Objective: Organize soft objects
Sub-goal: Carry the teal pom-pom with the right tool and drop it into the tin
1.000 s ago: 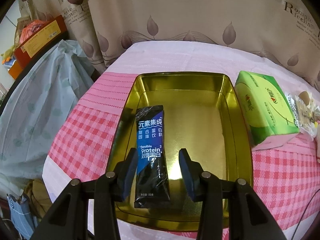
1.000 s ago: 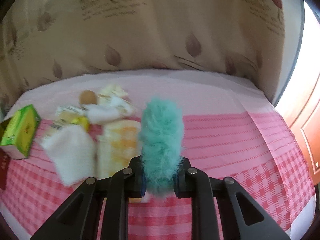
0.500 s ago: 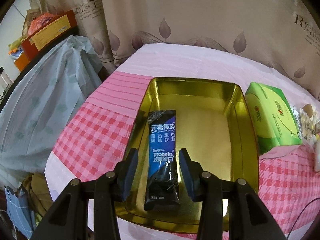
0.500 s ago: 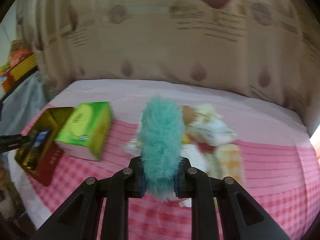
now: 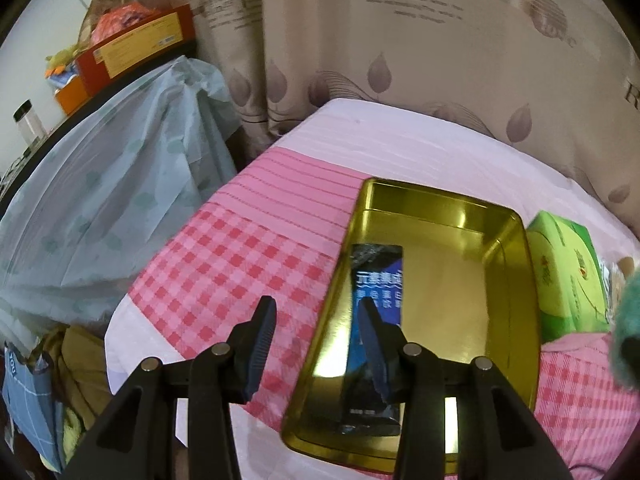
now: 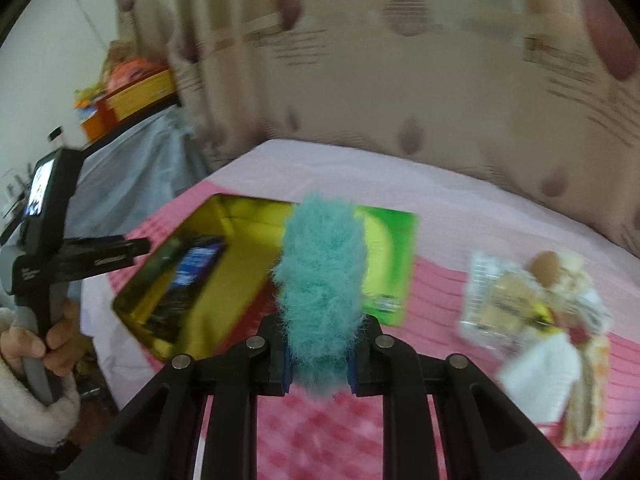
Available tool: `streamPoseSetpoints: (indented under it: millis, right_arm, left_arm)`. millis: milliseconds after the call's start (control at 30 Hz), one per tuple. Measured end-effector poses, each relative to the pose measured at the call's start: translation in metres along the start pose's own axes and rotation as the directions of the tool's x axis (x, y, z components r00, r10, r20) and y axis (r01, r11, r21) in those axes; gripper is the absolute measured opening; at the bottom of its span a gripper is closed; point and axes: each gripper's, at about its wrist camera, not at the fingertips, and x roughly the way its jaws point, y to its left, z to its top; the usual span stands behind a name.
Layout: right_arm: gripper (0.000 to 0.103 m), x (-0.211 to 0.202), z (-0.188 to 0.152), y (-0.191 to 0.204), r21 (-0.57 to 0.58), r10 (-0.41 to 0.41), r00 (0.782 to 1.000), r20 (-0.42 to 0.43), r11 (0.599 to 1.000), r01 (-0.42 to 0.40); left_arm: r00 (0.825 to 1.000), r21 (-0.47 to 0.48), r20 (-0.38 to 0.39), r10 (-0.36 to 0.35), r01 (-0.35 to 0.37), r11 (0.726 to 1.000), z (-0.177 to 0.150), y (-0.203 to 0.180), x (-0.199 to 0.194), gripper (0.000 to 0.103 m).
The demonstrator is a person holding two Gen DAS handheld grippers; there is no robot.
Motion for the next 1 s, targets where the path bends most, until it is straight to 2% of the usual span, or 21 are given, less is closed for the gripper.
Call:
streamPoseSetpoints:
  millis: [100, 400, 800, 833, 867, 900, 967, 1000]
  right_arm:
    - [0.018, 0.016, 0.002, 0.024, -0.023, 0.056, 0.998, -0.026, 0.998, -0.057]
    - [0.018, 0.060, 0.010, 0.078, -0.096, 0.127, 0.989, -0.081, 0.986, -0.135]
    - [0.022, 0.102, 0.007, 0.097, -0.106, 0.118, 0.981, -0.152, 0.985, -0.135]
    - [0.027, 0.103, 0.007, 0.097, -0.108, 0.115, 0.981, -0.157, 0.985, -0.133]
    - [0.037, 0.104, 0.006, 0.097, -0.105, 0.116, 0.980, -0.160, 0.985, -0.133]
    - [0.043, 0.103, 0.006, 0.096, -0.103, 0.117, 0.981, -0.156, 0.986, -0.134]
    - [0.062, 0.098, 0.006, 0.095, -0.103, 0.113, 0.984, -0.134, 0.986, -0.127]
    - [0.063, 0.095, 0.006, 0.094, -0.104, 0.109, 0.986, -0.123, 0.987, -0.122]
  left_arm:
    - [1.000, -0.017, -0.004, 0.007, -0.007, 1.000, 0.001, 0.007, 0.002, 0.043]
    - [1.000, -0.075, -0.013, 0.014, -0.015, 0.997, 0.005, 0.028, 0.008, 0.043]
    - [1.000, -0.107, -0.031, 0.005, -0.008, 0.994, 0.005, 0.033, 0.012, 0.043]
    - [1.000, -0.107, -0.030, 0.003, -0.007, 0.994, 0.005, 0.033, 0.012, 0.043]
    - [1.000, -0.106, -0.030, 0.003, -0.006, 0.994, 0.005, 0.032, 0.012, 0.043]
    - [1.000, -0.106, -0.030, 0.004, -0.007, 0.994, 0.005, 0.032, 0.012, 0.043]
    - [1.000, -0.108, -0.031, 0.000, -0.003, 0.994, 0.005, 0.032, 0.012, 0.043]
    - [0.999, -0.108, -0.032, -0.002, -0.002, 0.994, 0.004, 0.031, 0.012, 0.043]
